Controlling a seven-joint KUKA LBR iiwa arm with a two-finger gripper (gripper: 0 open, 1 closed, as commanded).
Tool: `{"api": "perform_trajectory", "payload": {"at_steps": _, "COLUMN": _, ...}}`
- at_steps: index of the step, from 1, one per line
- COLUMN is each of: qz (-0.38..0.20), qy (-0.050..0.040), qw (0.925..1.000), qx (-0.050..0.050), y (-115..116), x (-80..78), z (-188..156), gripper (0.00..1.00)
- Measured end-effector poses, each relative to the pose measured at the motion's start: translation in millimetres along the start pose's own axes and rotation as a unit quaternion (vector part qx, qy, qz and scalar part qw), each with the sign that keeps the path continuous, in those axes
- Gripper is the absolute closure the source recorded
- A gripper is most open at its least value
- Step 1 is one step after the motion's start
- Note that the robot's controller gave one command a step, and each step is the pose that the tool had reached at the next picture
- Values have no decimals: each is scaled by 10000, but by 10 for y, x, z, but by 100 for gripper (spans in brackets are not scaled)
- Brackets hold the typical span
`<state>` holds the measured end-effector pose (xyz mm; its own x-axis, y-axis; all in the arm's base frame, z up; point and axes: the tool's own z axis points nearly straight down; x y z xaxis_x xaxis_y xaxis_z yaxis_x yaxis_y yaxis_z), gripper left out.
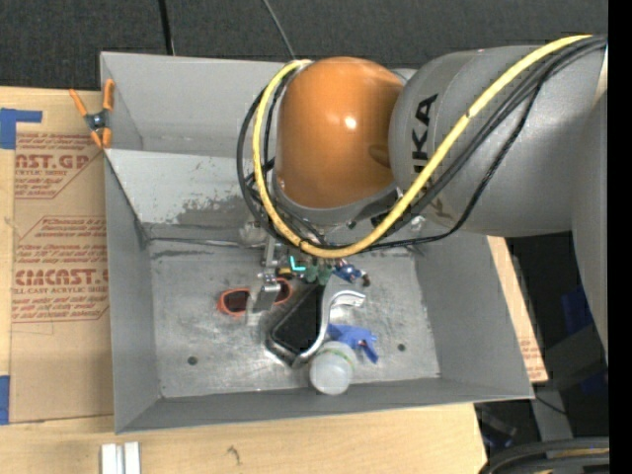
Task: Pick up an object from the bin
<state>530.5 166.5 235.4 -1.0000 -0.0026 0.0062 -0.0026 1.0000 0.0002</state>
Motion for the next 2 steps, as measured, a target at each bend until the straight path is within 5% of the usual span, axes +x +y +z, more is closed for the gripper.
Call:
{"api": "perform_trajectory", "payload": {"at_steps": 1, "qz": 9, "qy": -37, "qw": 10000, "qx": -6, "y": -10, "x": -18, "z": -37, "gripper": 0}}
{"api": "perform_trajectory", "payload": {"at_steps": 2, "qz": -46, "qy": -60, "qw": 10000, "qx": -13, "y": -241, "x": -166, "z": 692, "gripper": 0}}
